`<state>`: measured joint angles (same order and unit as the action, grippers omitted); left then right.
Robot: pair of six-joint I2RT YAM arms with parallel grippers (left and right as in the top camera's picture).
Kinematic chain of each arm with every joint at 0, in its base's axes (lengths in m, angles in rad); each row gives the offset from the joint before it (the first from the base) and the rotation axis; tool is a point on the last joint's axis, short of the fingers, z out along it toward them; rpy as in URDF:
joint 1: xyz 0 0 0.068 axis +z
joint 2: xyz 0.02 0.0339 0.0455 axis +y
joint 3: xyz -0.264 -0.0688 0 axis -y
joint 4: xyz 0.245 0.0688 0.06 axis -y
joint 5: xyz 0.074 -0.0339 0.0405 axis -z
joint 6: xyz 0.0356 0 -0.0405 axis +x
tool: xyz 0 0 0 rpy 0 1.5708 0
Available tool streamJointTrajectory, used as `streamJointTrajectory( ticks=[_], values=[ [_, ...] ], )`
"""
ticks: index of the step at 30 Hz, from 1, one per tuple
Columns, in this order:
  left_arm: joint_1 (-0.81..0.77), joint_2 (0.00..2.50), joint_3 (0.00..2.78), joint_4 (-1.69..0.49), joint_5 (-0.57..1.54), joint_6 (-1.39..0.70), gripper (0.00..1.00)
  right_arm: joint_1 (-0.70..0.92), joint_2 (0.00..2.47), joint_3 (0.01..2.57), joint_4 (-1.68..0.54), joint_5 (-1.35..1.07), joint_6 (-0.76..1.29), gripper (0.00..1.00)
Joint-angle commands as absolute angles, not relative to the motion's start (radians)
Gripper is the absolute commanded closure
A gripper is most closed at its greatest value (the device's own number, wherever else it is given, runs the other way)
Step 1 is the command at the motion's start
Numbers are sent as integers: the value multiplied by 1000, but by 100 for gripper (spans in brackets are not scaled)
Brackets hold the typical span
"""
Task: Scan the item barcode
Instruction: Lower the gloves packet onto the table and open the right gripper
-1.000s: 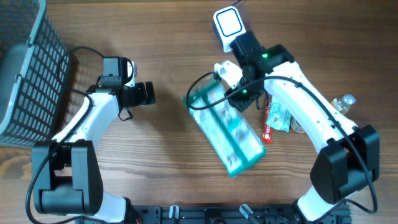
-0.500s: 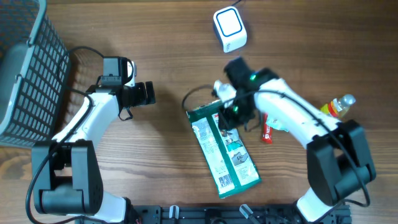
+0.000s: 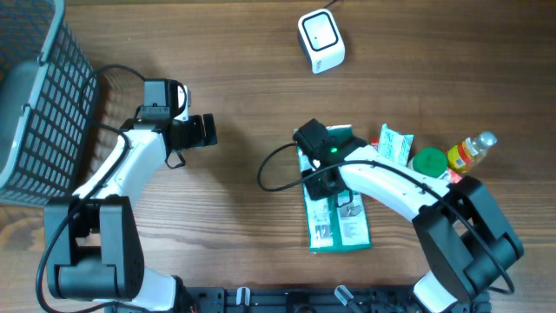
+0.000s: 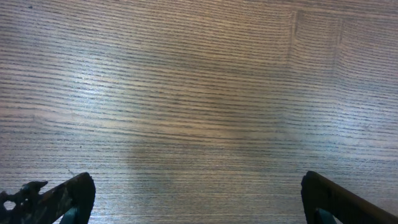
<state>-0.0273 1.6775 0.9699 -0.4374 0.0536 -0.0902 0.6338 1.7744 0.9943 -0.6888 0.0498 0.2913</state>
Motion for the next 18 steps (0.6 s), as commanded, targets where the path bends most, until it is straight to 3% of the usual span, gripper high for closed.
streamJointTrajectory(
  ticks=[1, 4, 5, 6, 12, 14, 15, 18],
  values=[
    [-31, 1687, 967, -434, 62, -76, 0, 589, 1809, 959, -667, 218, 248, 88],
    [-31, 1687, 967, -434, 62, -75, 0, 574, 1809, 959, -632, 198, 237, 84],
    [-31, 1687, 967, -435, 63, -89, 0, 574, 1809, 962, -591, 123, 238, 69],
    [-31, 1687, 967, -439, 70, -97, 0, 574, 1809, 971, -571, 61, 237, 62],
    [-30, 1572, 971, -452, 69, -81, 0, 574, 1802, 1147, -595, -81, 257, 48],
    [-31, 1479, 971, -432, 70, -82, 0, 574, 1802, 1176, -589, -105, 265, 28],
    [-31, 1449, 971, -424, 70, -82, 0, 574, 1802, 1176, -580, -107, 265, 0],
    [-30, 1371, 971, -416, 70, -82, 0, 574, 1803, 1175, -561, -106, 265, 0]
  ],
)
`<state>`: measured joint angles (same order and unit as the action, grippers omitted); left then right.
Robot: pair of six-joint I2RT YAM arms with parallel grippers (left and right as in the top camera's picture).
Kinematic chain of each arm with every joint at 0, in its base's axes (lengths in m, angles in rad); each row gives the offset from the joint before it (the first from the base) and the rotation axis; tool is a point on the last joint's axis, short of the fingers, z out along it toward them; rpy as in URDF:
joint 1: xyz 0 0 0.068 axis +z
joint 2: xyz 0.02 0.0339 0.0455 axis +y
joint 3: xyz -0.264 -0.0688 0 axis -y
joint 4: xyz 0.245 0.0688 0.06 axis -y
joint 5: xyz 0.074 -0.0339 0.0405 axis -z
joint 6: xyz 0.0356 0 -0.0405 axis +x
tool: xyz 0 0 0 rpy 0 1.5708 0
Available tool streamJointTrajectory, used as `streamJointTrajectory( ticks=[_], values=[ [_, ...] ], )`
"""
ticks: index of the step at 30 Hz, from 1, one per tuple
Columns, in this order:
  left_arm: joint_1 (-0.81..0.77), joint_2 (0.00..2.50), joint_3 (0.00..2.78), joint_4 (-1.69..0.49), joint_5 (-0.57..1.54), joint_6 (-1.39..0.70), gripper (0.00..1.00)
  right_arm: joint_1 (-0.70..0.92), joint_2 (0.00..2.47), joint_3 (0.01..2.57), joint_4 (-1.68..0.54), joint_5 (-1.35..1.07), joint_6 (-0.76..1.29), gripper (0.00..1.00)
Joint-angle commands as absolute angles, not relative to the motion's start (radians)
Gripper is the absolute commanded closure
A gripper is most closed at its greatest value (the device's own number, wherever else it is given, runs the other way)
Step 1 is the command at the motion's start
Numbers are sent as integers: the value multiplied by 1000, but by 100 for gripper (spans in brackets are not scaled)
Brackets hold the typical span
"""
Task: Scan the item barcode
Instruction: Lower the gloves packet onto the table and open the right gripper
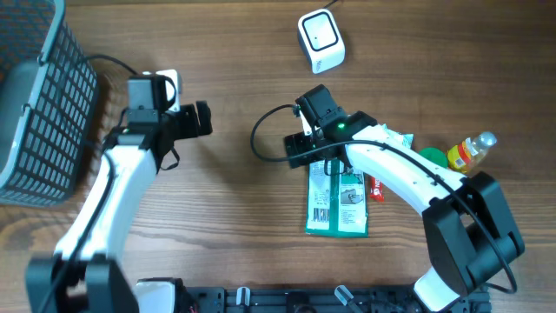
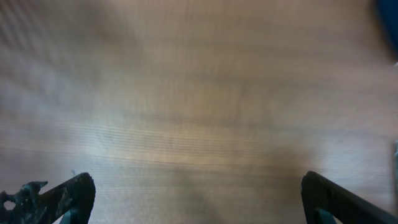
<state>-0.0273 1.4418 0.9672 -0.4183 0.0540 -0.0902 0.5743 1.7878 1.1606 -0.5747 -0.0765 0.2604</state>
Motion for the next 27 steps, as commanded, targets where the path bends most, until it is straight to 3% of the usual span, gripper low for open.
streamJointTrajectory(
  ticks=[1, 22, 27],
  values=[
    [-30, 1365, 971, -416, 70, -82, 0, 574, 1803, 1175, -554, -106, 265, 0],
    [-30, 1367, 971, -416, 69, -82, 0, 575, 1807, 1172, -509, -45, 262, 0],
    [-30, 1367, 971, -416, 70, -82, 0, 575, 1710, 1172, -504, -4, 255, 0]
  ],
)
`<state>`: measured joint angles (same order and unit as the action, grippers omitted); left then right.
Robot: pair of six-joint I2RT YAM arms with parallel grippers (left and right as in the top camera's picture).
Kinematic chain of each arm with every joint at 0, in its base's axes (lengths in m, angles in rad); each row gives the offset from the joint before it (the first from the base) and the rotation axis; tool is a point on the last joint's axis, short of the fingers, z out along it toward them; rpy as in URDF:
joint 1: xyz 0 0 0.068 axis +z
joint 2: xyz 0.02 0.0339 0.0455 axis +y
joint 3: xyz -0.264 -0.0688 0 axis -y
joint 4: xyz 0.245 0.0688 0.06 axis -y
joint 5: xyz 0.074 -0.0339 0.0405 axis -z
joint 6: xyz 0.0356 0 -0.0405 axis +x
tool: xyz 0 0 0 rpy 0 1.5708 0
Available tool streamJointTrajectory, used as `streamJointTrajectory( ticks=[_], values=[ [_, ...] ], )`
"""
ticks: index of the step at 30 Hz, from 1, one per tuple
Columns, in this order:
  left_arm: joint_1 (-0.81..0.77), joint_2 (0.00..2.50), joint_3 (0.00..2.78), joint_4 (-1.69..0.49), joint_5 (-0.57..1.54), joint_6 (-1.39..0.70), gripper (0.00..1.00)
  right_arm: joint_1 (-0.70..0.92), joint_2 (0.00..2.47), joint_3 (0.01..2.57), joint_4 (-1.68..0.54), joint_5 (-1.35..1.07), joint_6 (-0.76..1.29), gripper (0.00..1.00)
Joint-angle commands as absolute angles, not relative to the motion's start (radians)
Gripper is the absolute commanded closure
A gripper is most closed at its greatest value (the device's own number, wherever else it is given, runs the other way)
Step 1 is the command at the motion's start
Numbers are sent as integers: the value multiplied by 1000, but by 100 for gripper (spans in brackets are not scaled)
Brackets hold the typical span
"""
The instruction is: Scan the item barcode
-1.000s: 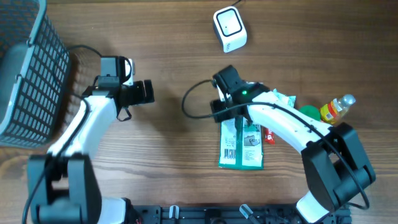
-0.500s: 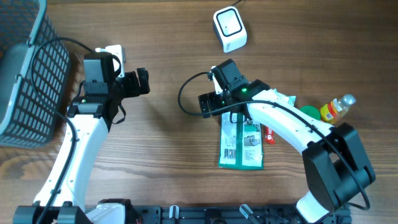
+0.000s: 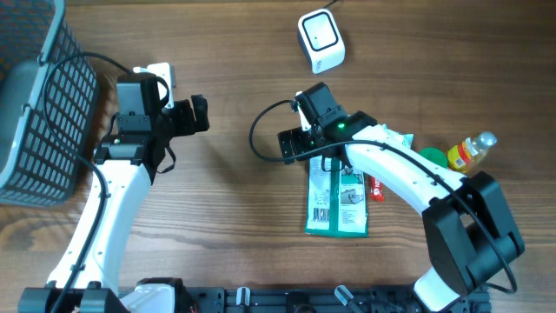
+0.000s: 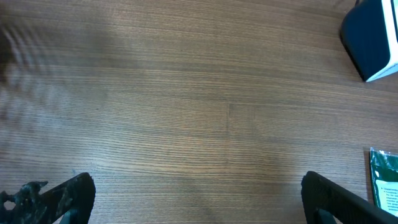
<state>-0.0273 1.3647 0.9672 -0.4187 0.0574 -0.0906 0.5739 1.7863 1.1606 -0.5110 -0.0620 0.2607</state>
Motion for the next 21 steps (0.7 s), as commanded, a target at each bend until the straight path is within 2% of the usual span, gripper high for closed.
streamJointTrajectory(
  ticks=[1, 4, 7, 9, 14, 21],
  values=[
    [-30, 1367, 971, -416, 69, -82, 0, 574, 1663, 1172, -500, 35, 254, 0],
    [-30, 1367, 971, -416, 70, -82, 0, 574, 1500, 1172, -469, 129, 221, 0],
    [-30, 1367, 971, -416, 70, -82, 0, 565, 1313, 1169, -468, 128, 112, 0],
    [-30, 1367, 971, -416, 70, -82, 0, 534, 1211, 1169, -472, 125, 108, 0],
    [-30, 1367, 971, -416, 70, -82, 0, 353, 928, 1060, -470, -3, 109, 0],
    [-30, 1367, 971, -416, 70, -82, 0, 160, 461, 756, -413, -9, 102, 0]
  ],
)
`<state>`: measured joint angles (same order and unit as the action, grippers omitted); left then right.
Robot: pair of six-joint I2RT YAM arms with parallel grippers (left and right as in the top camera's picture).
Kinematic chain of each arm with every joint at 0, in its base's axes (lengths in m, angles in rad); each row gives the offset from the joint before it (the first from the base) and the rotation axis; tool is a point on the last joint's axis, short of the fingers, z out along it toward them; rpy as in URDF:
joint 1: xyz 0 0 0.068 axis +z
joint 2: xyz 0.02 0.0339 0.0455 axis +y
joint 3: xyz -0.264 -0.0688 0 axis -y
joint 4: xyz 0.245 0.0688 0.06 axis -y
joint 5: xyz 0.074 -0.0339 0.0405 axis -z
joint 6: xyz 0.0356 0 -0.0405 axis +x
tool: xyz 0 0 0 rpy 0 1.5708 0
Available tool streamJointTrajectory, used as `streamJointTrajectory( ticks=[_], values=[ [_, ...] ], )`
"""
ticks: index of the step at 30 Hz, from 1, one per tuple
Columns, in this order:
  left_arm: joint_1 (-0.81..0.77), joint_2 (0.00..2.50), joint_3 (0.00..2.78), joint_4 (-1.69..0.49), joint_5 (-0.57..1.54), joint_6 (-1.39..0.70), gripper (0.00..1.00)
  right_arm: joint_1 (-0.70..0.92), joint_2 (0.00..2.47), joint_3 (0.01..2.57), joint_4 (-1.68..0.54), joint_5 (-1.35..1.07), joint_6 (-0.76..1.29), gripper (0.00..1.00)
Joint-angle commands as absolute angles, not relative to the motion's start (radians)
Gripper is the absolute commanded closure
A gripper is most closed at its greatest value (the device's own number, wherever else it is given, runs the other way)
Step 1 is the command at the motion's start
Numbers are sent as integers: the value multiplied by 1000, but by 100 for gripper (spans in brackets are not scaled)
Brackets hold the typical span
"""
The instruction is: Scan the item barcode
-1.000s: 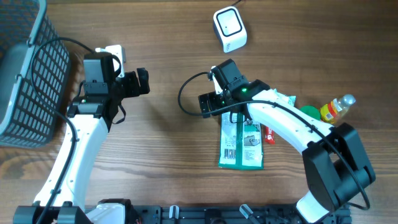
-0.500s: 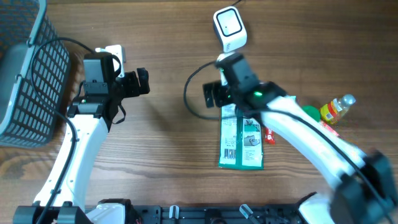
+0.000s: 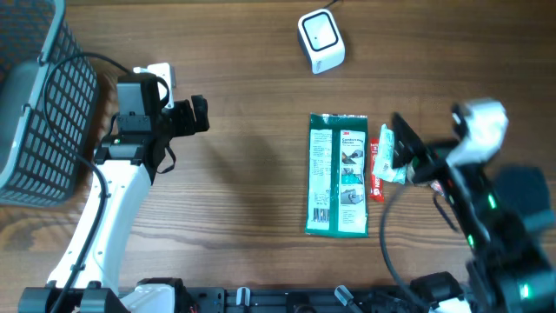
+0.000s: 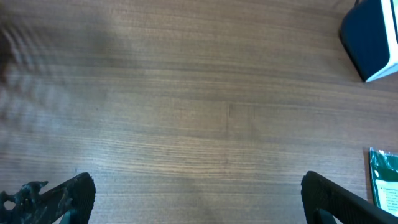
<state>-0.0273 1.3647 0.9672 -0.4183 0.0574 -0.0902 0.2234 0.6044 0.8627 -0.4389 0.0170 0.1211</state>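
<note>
A green 3M package (image 3: 337, 174) lies flat on the wooden table, printed side up, with a barcode near its lower left corner. The white scanner (image 3: 321, 40) stands at the back; its dark side (image 4: 372, 37) shows in the left wrist view. My left gripper (image 3: 198, 116) hovers open over bare wood, far left of the package, with nothing between its fingers (image 4: 59, 196). A corner of the green package (image 4: 385, 186) shows at that view's right edge. My right gripper (image 3: 401, 148) is to the right of the package, off it; its jaws are unclear.
A grey mesh basket (image 3: 35, 96) stands at the left edge. A small green-and-white packet (image 3: 387, 139) and a red packet (image 3: 375, 169) lie just right of the package, partly under the right arm. Bare wood lies between the left gripper and the package.
My right arm has left the package's top end and now sits to its right, high in the overhead view. The whole package lies uncovered. The left arm has not moved.
At first my right gripper rested on the green package, which lay slanted. Then the package lay straight, with the gripper at its top end, and my left arm had shifted toward the back. Now the right arm is off the package.
</note>
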Motion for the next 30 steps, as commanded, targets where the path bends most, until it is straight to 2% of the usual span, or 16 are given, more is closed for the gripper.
streamJointTrajectory(
  ticks=[1, 6, 11, 14, 23, 30],
  values=[
    [-30, 1367, 971, -416, 70, -82, 0, 133, 395, 707, -389, -10, 92, 0],
    [-30, 1367, 971, -416, 70, -82, 0, 61, 171, 500, -200, -54, -2, 0],
    [-30, 1367, 971, -416, 70, -82, 0, 57, 33, 279, 279, -72, -41, 0],
    [-30, 1367, 971, -416, 70, -82, 0, 56, 4, 197, 422, -111, -112, 0],
    [-30, 1367, 971, -416, 70, -82, 0, 53, 3, 5, 328, -111, -116, 0],
    [-30, 1367, 971, -416, 70, -82, 0, 53, 3, 5, 26, -85, -129, 1]
  ],
)
